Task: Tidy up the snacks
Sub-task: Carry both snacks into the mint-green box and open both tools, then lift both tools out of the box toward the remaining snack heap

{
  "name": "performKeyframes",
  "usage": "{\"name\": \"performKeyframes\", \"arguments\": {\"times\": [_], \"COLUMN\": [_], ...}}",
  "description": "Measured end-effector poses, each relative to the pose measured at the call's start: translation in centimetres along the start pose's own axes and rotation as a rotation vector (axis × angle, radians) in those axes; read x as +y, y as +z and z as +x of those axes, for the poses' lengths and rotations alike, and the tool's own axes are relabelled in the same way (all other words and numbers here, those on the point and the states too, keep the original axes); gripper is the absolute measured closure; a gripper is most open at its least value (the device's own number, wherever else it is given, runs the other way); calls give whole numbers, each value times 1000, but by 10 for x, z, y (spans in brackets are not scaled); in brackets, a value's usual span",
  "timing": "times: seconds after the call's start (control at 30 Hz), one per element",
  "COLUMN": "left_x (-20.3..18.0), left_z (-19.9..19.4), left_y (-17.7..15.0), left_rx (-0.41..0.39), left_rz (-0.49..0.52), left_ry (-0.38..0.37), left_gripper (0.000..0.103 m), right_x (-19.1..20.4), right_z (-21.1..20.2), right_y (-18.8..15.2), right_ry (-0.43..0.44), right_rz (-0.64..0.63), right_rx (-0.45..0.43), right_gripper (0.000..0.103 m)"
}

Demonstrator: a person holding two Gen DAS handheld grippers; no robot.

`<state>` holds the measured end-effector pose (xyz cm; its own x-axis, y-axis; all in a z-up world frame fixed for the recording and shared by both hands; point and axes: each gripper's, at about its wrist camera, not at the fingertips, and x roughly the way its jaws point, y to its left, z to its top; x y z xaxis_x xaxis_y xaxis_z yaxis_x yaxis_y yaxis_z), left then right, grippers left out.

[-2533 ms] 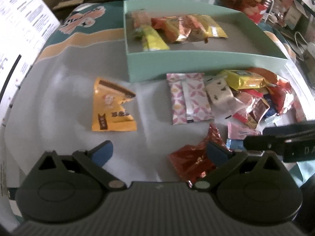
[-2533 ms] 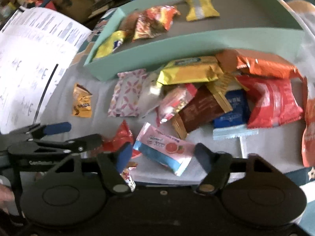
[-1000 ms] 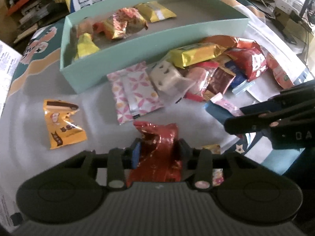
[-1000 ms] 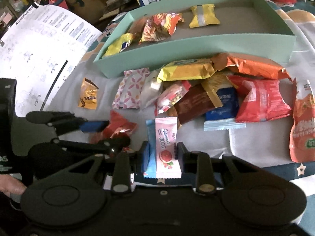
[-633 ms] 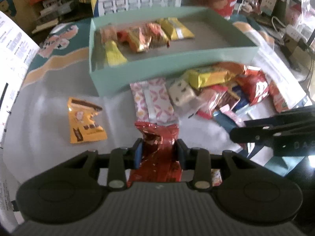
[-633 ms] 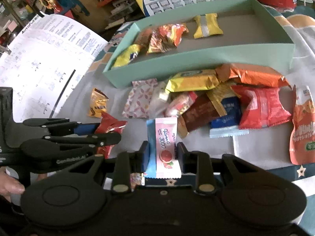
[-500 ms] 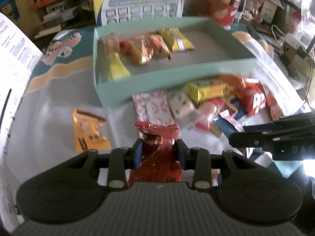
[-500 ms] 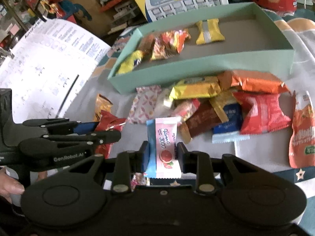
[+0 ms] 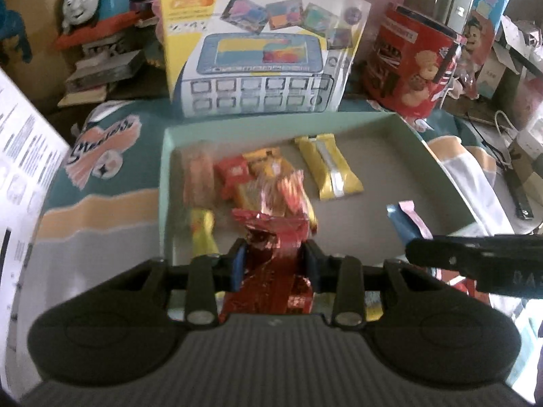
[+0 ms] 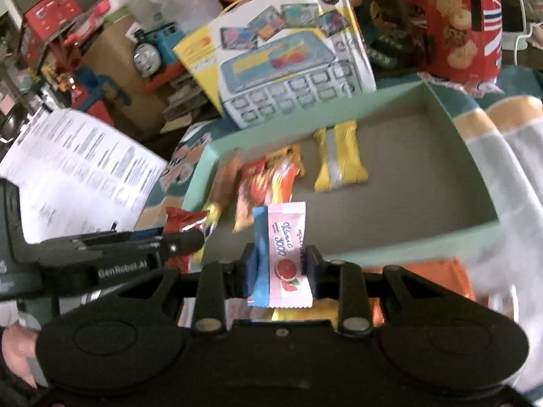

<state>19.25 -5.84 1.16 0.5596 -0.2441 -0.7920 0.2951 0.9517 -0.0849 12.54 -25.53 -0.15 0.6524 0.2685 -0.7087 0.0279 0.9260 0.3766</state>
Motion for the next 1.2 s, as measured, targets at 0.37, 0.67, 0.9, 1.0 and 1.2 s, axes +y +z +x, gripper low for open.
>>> {"name": "performKeyframes", "arguments": {"times": [0.37, 0.67, 0.9, 1.0, 1.2], "left_x": [4, 2, -6, -12, -32], "left_z": [54, 56, 36, 23, -4], "left_y": [17, 13, 8, 3, -16], "left_rx": [15, 8, 4, -2, -8], "left_rz": [-50, -34, -35, -31, 17], "left_ry": [71, 151, 136, 125, 102], "left_gripper": [65, 0, 0, 0, 0], "right_x": [-18, -16, -26, -28, -34], "right_z": [64, 63, 33, 18, -19], "right_y": [32, 33, 25, 20, 1], "right_ry": [-33, -77, -91, -88, -87], "right_rz": [17, -18, 12, 22, 26], "right_rx": [33, -26, -47, -55, -80], "right_gripper": [72, 12, 2, 0, 0]}}
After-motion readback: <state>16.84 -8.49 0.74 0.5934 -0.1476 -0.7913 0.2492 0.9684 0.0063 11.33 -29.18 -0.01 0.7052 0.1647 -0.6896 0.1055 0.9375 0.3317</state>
